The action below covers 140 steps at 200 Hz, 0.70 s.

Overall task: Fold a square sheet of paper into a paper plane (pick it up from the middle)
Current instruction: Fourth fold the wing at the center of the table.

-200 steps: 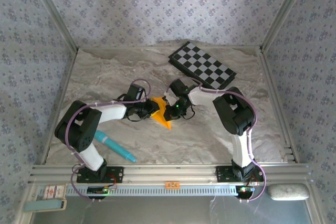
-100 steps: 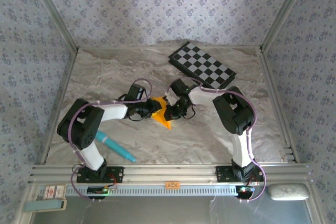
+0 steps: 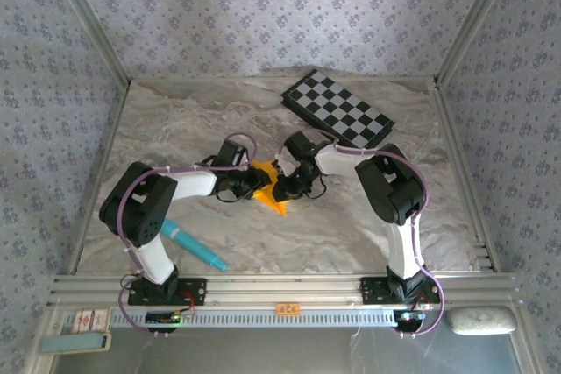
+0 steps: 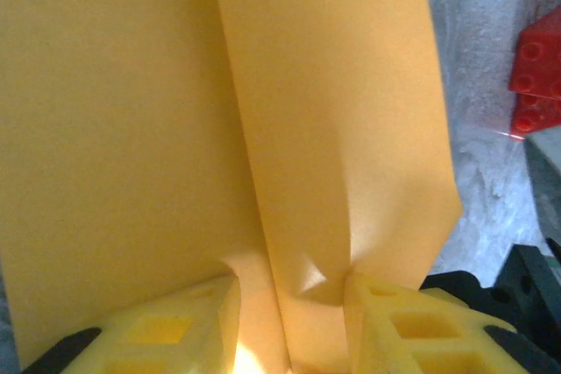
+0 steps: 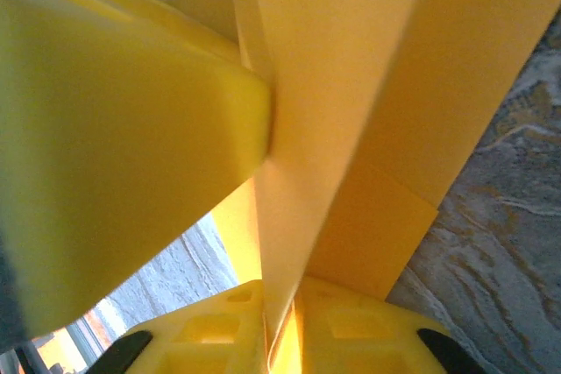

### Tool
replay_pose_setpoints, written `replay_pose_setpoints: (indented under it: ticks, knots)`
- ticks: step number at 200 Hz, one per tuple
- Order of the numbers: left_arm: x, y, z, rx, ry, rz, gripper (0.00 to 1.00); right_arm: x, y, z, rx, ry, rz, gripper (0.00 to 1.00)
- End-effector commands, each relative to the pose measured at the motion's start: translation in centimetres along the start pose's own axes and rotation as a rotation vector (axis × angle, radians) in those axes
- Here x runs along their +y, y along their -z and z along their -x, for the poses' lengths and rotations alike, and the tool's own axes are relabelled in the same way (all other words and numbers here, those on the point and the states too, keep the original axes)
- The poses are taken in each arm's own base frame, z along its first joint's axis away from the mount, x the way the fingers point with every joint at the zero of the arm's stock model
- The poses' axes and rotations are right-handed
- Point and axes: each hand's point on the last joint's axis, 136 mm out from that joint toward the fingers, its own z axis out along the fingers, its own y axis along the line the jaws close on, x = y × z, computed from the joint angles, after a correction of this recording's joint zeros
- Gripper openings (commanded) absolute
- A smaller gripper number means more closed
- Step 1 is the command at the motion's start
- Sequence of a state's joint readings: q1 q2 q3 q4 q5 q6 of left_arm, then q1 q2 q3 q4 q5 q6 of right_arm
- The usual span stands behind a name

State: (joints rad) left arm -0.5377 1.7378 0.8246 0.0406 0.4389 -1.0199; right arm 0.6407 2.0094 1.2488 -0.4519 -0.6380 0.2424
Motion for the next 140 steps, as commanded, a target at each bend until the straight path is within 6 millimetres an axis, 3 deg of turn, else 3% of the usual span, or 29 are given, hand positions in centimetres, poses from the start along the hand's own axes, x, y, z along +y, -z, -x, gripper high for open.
replay_pose_setpoints:
  ticks: [1,47,53,140]
  knots:
    - [2.6,-0.5,-0.7,0.023,0.030,0.133,0.36,0.5,1.2,0.3,-0.028,0.019,0.005,0.21]
    - [4.5,-0.5,-0.9,0.031,0.071,0.238,0.35,1.0,2.8,0.9,-0.099,0.042,-0.014,0.25]
    - [4.7,-0.6,-1.0,0.034,0.078,0.252,0.35,0.4,2.4,-0.1,-0.086,0.027,-0.027,0.26]
    - [7.1,-1.0,-1.8,0.069,0.144,0.367,0.36,-0.2,2.2,-0.1,-0.189,0.040,-0.136,0.30]
